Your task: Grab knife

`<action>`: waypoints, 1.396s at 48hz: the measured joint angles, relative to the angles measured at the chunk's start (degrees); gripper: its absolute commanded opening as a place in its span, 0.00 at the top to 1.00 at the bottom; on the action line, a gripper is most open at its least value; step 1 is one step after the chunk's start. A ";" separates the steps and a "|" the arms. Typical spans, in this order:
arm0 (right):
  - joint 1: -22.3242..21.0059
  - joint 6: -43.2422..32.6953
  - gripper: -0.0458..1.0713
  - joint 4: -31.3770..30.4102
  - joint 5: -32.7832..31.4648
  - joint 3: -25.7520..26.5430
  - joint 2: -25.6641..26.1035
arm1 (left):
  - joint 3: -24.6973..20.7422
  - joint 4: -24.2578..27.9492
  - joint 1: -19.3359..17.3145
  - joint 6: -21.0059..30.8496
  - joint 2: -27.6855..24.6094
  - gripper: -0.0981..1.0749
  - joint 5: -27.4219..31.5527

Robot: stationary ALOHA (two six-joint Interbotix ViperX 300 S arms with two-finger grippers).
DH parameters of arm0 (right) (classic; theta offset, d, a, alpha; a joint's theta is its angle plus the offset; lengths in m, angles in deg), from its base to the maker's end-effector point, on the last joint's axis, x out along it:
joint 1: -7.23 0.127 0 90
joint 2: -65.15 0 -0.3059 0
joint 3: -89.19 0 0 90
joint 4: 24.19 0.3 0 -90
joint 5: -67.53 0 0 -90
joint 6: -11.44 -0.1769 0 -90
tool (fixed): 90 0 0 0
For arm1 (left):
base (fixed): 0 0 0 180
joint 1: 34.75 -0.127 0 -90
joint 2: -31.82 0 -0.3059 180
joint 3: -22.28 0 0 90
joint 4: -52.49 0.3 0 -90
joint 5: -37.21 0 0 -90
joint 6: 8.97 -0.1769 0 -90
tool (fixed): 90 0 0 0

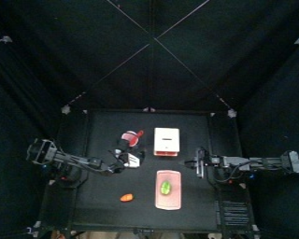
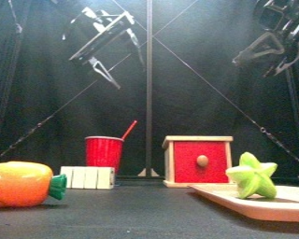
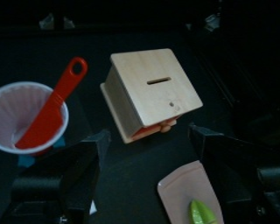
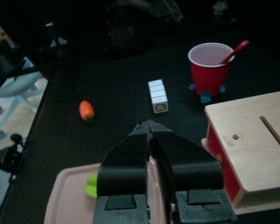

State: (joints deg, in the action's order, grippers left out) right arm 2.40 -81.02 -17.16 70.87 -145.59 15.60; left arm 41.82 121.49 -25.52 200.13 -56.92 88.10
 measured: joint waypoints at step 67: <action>-27.42 0.44 0.85 31.38 -27.60 42.19 -42.54 | 38.23 35.33 -29.79 -2.64 33.57 0.04 -36.39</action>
State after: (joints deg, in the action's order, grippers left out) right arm -25.03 -80.58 14.22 43.27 -103.40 -26.94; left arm 80.05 156.82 -55.32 197.49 -23.35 51.71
